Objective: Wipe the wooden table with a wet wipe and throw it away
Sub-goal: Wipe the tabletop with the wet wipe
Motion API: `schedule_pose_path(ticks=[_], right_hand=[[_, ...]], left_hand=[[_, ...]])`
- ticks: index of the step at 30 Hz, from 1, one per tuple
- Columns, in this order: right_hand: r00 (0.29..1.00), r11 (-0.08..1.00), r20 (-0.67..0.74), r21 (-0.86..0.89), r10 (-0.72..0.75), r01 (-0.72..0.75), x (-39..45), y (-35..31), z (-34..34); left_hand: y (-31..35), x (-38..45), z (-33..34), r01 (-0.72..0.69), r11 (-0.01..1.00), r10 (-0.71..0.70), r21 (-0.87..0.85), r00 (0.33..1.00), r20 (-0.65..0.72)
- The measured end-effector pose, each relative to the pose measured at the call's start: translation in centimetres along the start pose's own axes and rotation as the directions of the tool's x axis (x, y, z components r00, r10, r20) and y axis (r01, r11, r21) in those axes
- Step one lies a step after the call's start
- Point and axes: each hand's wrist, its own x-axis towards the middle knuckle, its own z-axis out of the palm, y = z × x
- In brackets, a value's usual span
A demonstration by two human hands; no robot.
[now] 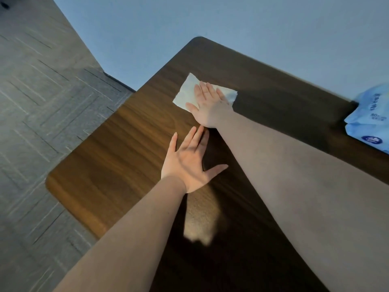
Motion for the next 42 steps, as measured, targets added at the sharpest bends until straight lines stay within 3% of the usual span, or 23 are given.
schedule_pose_path(ticks=[6,10,14,17,21,32,38,42], right_hand=[[1.000,0.998,-0.014,0.061,0.009,-0.008,-2.7,1.5,0.6],[0.995,0.989,0.034,0.115,0.091,-0.095,-7.3,4.7,1.1],[0.979,0.972,0.069,0.124,0.193,-0.200,-13.6,9.6,1.8],[0.962,0.955,0.084,0.131,0.258,-0.268,-18.7,13.4,2.4],[0.919,0.909,0.086,0.137,0.384,-0.393,-25.8,18.9,3.1],[0.658,0.633,0.091,0.206,0.747,-0.746,-47.4,34.2,6.2],[0.456,0.425,0.113,0.221,0.883,-0.878,-57.9,39.9,7.9],[0.330,0.295,0.115,0.244,0.937,-0.924,-64.2,42.0,9.0]], left_hand=[[-0.1,-0.1,0.3,0.009,1.000,-0.009,0.014,1.000,-0.013],[-0.1,-0.3,0.3,-0.001,0.999,0.000,0.034,1.000,0.017],[0.9,-0.5,-0.5,-0.006,0.987,-0.011,0.162,0.994,0.105],[3.4,-0.7,-1.4,-0.101,0.973,0.078,0.208,0.990,0.118],[10.5,-0.3,-0.8,-0.250,0.957,0.233,0.147,0.965,0.123],[31.9,-0.8,3.4,-0.571,0.820,0.552,0.040,0.807,0.211],[41.0,-1.7,5.7,-0.667,0.745,0.645,0.026,0.729,0.229],[44.6,-2.1,7.2,-0.651,0.751,0.616,0.109,0.750,0.242]])
